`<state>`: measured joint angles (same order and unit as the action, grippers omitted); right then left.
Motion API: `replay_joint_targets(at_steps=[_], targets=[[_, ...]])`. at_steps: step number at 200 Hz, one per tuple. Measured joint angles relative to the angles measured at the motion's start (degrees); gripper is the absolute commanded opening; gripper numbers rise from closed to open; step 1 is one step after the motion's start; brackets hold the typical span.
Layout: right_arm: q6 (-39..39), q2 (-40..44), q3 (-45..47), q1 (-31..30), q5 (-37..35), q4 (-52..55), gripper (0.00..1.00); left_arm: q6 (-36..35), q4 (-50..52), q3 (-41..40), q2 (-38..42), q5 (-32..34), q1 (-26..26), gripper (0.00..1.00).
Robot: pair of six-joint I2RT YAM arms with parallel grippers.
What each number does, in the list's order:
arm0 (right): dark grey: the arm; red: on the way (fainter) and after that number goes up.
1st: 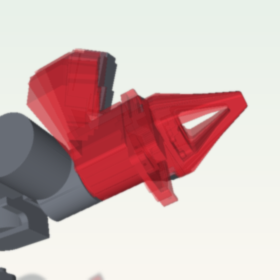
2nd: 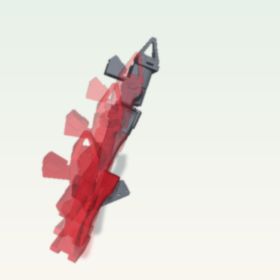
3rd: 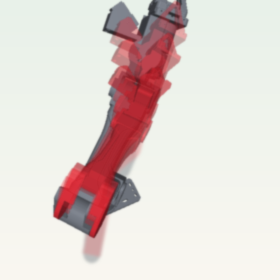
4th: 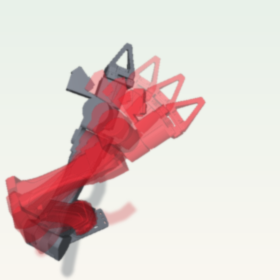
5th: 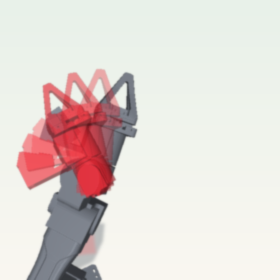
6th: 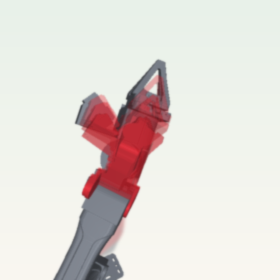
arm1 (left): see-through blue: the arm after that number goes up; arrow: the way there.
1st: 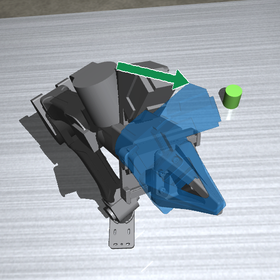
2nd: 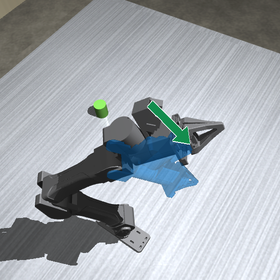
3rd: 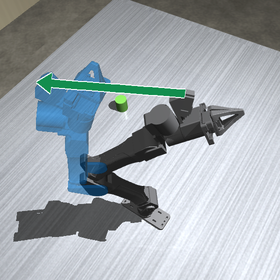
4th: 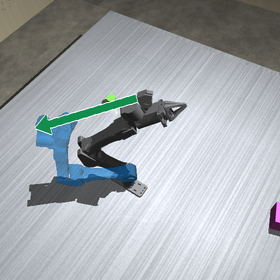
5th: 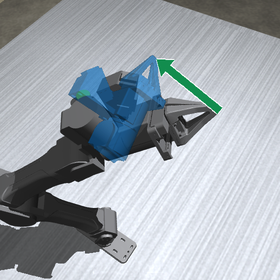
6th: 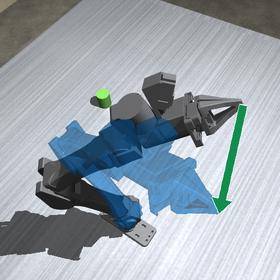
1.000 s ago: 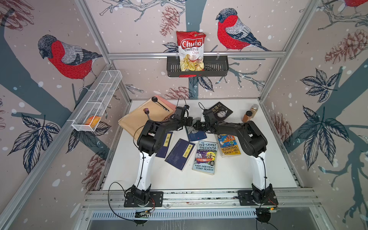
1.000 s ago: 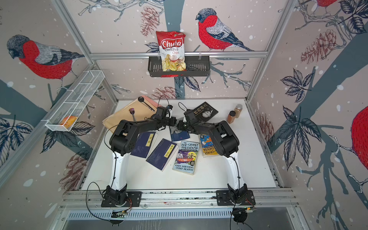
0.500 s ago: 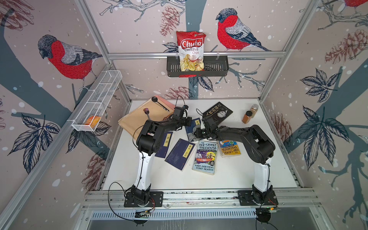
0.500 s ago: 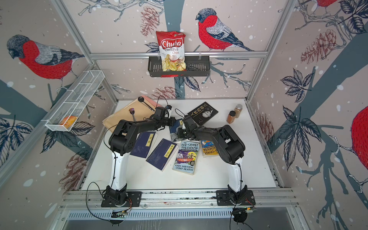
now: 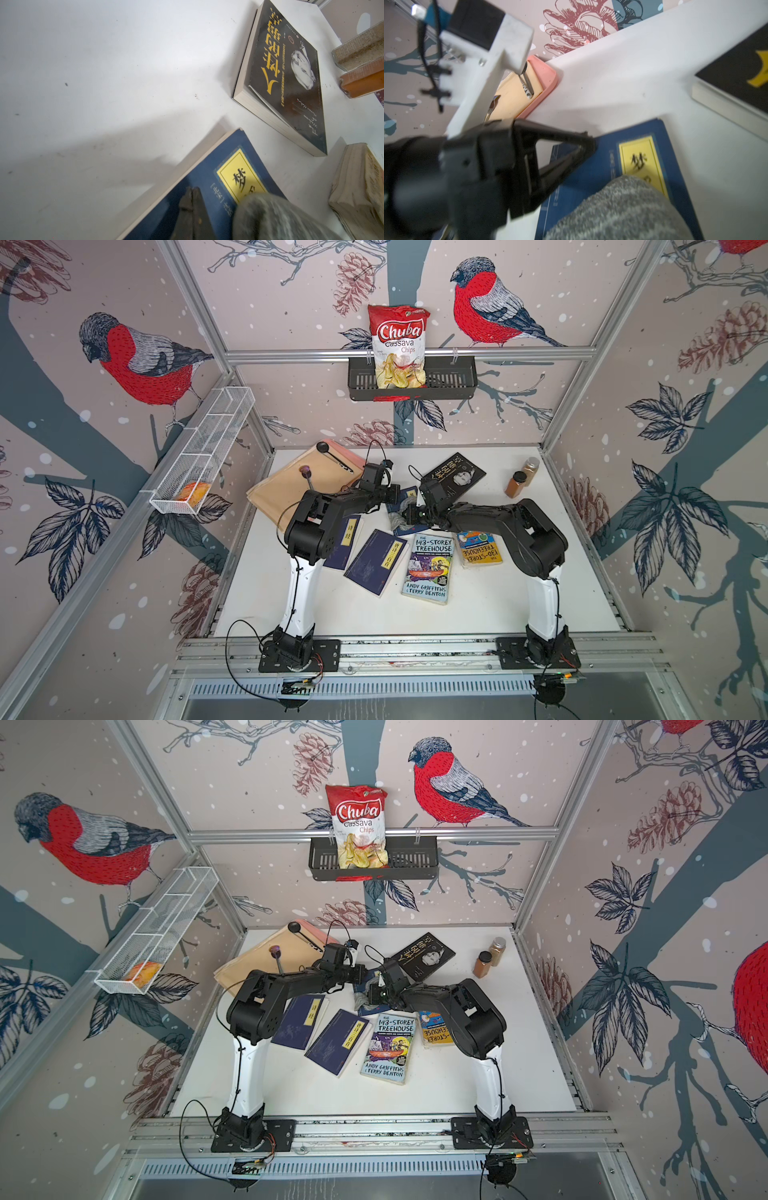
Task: Wipe the cover of the book
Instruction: Wipe the dirt from the cover of the book.
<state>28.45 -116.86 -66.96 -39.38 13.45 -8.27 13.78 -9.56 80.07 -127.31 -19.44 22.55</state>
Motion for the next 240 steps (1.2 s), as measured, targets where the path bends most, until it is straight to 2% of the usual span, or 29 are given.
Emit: replay_joint_targets(at_steps=[28, 73, 90, 148, 169, 240], targets=[[0.0, 1.2, 2.6, -0.8, 0.3, -0.9, 0.13, 0.0, 0.0, 0.2, -0.1, -0.1, 0.0, 0.0], [1.7, -7.9, -7.6, -0.5, 2.0, -4.4, 0.12, 0.0, 0.0, 0.0, 0.0, -0.2, -0.1, 0.0], [1.8, -9.0, -9.0, -0.3, 2.4, -5.3, 0.12, 0.7, 0.0, -0.1, 0.1, -0.3, -0.2, 0.0], [2.9, -0.5, 2.0, -2.9, -1.2, -5.6, 0.12, 0.9, 0.0, -0.2, 0.1, -0.3, -0.2, 0.0], [2.9, 0.4, 3.3, -4.0, -1.6, -5.6, 0.12, 0.9, 0.0, -0.1, 0.1, -0.5, -0.2, 0.0], [4.7, -7.8, -5.5, -1.5, 2.2, -9.4, 0.11, 0.9, 0.1, 0.1, 0.1, -0.9, -0.3, 0.0]])
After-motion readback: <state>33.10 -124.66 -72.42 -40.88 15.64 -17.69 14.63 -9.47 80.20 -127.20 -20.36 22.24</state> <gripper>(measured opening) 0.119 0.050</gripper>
